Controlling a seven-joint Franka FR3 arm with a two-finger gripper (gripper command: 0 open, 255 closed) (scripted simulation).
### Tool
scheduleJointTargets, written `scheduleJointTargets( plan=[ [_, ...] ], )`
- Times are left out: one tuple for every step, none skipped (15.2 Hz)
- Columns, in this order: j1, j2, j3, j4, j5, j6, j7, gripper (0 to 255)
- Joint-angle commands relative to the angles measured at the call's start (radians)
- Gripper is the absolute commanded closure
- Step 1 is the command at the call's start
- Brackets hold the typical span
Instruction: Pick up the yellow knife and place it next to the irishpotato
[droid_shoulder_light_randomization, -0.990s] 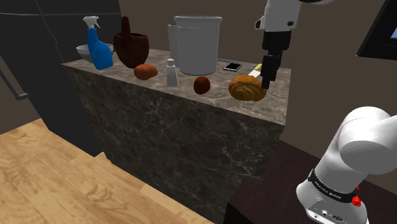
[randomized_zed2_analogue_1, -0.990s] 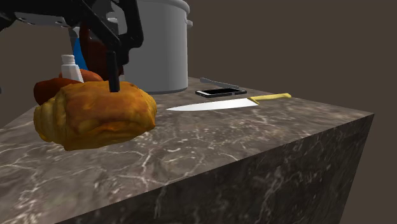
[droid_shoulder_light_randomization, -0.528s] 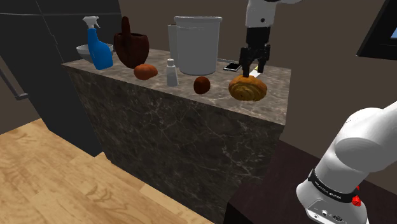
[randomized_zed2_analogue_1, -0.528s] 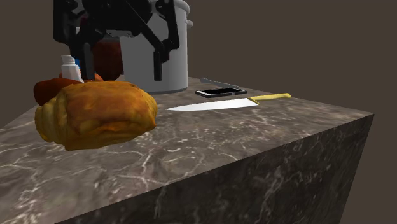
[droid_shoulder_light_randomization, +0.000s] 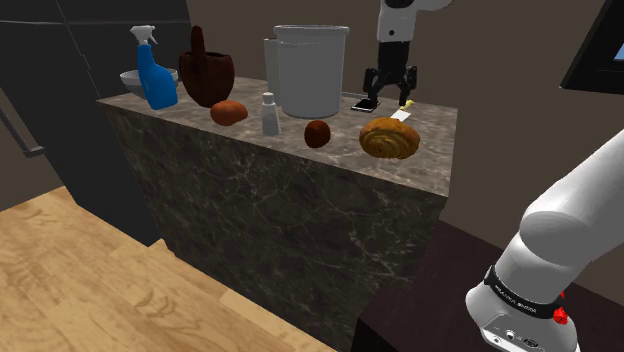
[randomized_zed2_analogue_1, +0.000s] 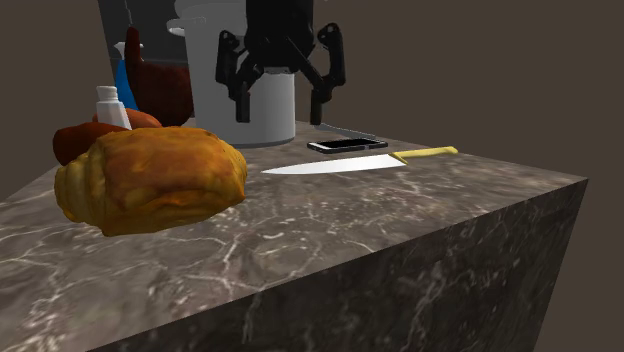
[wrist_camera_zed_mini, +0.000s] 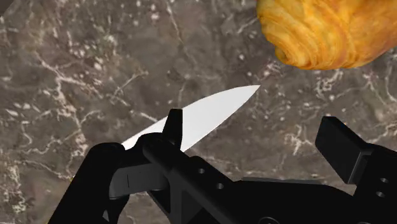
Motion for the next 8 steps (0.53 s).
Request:
scheduleJointTargets(
  plan=[
    [-0.024, 0.056, -0.016, 0.055, -0.001, -0.005, 0.052, 0],
    [-0.036, 0.084, -0.026, 0.084, -0.002, -0.008, 0.075, 0],
    [-0.047, 0.112, -0.035, 0.113, -0.002, -0.011, 0.098, 0],
    [-0.059, 0.139, -0.046, 0.141, -0.001, -0.016, 0.120, 0],
    [-0.070, 0.165, -0.056, 0.169, 0.000, -0.020, 0.142, 0],
    [-0.081, 0.190, -0.067, 0.198, 0.001, -0.025, 0.164, 0],
    [-0.093, 0.215, -0.078, 0.226, 0.003, -0.030, 0.186, 0],
    [-0.104, 0.240, -0.090, 0.253, 0.005, -0.036, 0.207, 0]
  ],
)
